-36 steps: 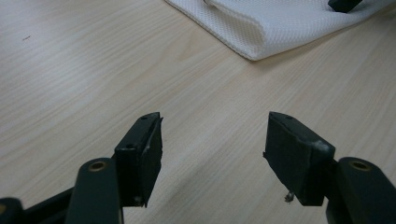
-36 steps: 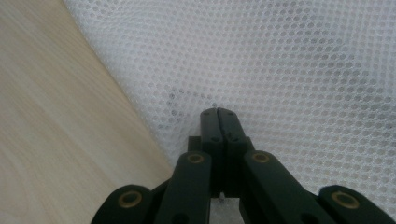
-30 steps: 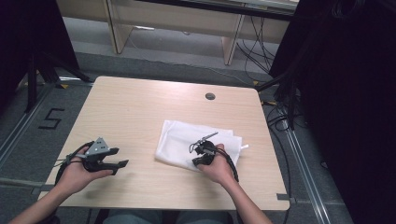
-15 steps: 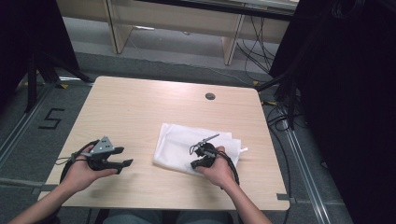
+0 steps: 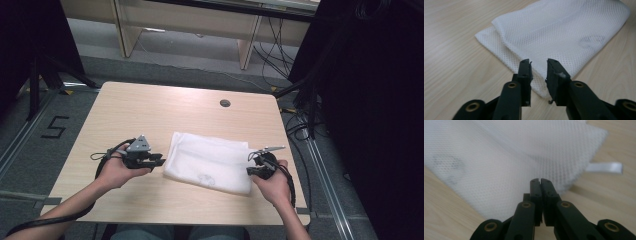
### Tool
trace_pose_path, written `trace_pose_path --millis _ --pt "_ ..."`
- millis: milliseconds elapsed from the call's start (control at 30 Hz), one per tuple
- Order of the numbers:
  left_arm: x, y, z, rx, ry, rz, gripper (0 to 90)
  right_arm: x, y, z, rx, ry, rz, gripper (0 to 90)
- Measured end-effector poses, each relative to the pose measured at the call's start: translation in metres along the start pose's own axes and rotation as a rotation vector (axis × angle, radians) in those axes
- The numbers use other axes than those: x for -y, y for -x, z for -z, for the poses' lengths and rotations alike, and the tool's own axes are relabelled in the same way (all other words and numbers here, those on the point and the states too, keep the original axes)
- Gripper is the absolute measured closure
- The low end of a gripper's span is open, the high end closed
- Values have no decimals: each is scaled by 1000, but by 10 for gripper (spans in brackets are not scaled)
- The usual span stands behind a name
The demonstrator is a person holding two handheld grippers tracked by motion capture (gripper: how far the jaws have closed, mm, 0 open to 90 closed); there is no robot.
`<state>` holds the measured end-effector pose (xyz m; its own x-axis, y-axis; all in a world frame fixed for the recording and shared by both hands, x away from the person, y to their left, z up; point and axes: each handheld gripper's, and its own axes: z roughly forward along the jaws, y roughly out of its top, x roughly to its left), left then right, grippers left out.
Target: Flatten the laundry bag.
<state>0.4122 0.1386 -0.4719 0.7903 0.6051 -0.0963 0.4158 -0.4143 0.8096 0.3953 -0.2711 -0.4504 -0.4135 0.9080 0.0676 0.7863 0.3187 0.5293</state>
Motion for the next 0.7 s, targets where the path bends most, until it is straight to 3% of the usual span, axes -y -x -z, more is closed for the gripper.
trace_pose_path --millis 33,67,100,167,200,233,300,333,467,500,533,567,600,633,667,700 --pt "-2 -1 -4 -1 -21 -15 759 5 5 0 -10 0 -16 885" --pt "-2 1 -7 -2 -13 2 759 9 8 -2 -4 17 -39 882" --pt "-5 1 -16 14 -32 -4 745 9 9 -1 -30 -18 -69 877" --pt "-5 3 -22 19 -29 3 739 9 12 -4 -36 -1 -43 875" --pt "-5 3 -26 21 -53 -12 733 8 12 -6 -43 3 -27 874" --pt "-4 4 -30 15 -72 -16 732 6 10 -8 5 -3 -17 871" --pt "-2 4 -35 12 -103 -37 732 3 9 -14 -2 -30 -15 868" --pt "0 4 -37 0 -109 -30 734 3 8 -18 -3 -38 -26 867" --pt "4 5 -39 0 -149 -67 737 0 4 -29 -7 -74 -35 863" --pt "6 7 -40 -1 -158 -54 738 -2 3 -32 -17 -91 -53 861" --pt "7 7 -40 -5 -171 -75 738 -3 2 -34 -12 -96 -57 861" --pt "8 8 -40 -7 -176 -64 738 -4 4 -36 -5 -89 -28 861" --pt "8 7 -39 -3 -194 -103 738 -5 5 -38 -8 -84 -24 860" --pt "10 10 -40 -13 -188 -82 738 -8 2 -37 9 -117 -69 858" --pt "10 11 -40 -13 -194 -96 739 -8 6 -40 -7 -74 -22 856" --pt "10 12 -39 -14 -203 -114 745 -10 3 -39 -1 -104 -64 856"
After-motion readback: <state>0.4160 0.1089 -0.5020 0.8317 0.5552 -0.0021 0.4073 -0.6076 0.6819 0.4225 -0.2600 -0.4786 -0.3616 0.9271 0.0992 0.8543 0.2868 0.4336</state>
